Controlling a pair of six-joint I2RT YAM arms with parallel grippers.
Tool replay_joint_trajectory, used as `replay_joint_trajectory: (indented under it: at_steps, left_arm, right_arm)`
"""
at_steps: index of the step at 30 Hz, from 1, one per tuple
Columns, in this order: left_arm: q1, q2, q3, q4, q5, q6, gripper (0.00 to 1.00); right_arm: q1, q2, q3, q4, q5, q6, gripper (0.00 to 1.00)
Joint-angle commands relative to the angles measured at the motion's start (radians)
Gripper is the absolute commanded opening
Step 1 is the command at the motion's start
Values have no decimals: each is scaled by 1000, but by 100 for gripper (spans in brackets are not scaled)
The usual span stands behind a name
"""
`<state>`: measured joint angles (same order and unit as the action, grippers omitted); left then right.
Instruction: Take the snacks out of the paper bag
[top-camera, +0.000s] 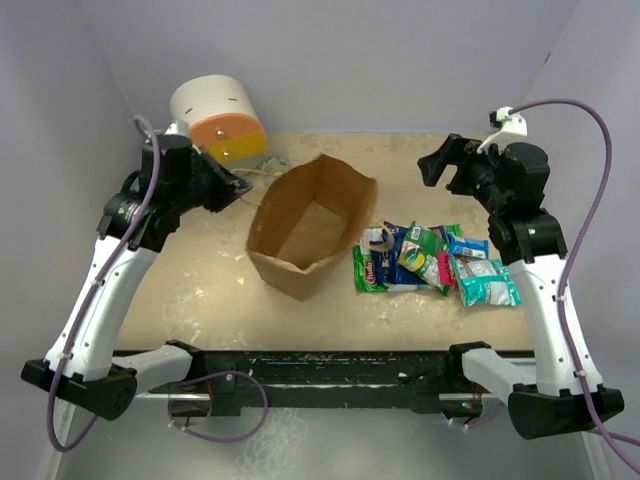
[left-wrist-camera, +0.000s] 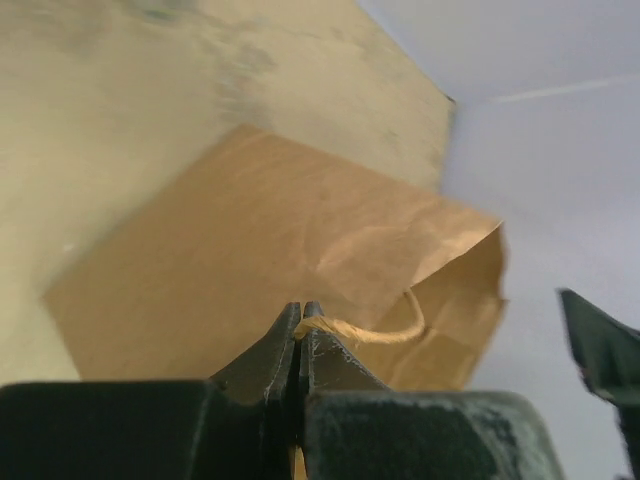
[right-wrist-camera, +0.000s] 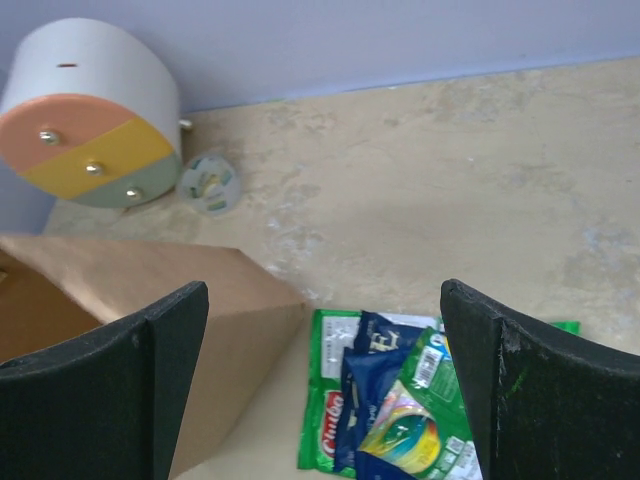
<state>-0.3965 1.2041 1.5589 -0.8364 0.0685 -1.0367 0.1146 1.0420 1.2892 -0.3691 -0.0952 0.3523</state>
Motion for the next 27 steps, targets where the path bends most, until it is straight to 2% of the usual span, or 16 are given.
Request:
replay_joint_trajectory:
  at_steps: [1,6,8,10,13,18,19,20,21,27]
  left_arm:
    - [73,-102,-92,-99,-72,53,0]
    - [77,-125,-102,-162,-152,116,1]
    - [77,-126,-87,-167,-175,142,7]
    - [77,-121,-64,-178,-197,162,15]
    - [77,-105,-23,-200,-216,202,36]
    - [77,-115,19,-228,-236,270,73]
    - [77,-121,24,-230,-241,284,82]
    - [77,-131,35,-233,-245,301,97]
    - [77,-140,48,-236,-247,319,100]
    - [77,-193,175,-228,-257,469,99]
  right_arm:
    - [-3,26,92,-41,-83,104,100]
    - [-3,48,174,-125,-5,231,100]
    - [-3,49,201,-145,-34,226,100]
    - [-3,47,230,-194,17,211,99]
    - [-4,41,246,-212,9,142,99]
    - [-3,20,238,-224,54,144,99]
    - [-4,12,237,-224,60,134,99]
    - [-4,-1,237,-228,69,122,100]
    - [-3,-18,242,-234,96,98,100]
    - [-4,-104,265,-263,167,48,99]
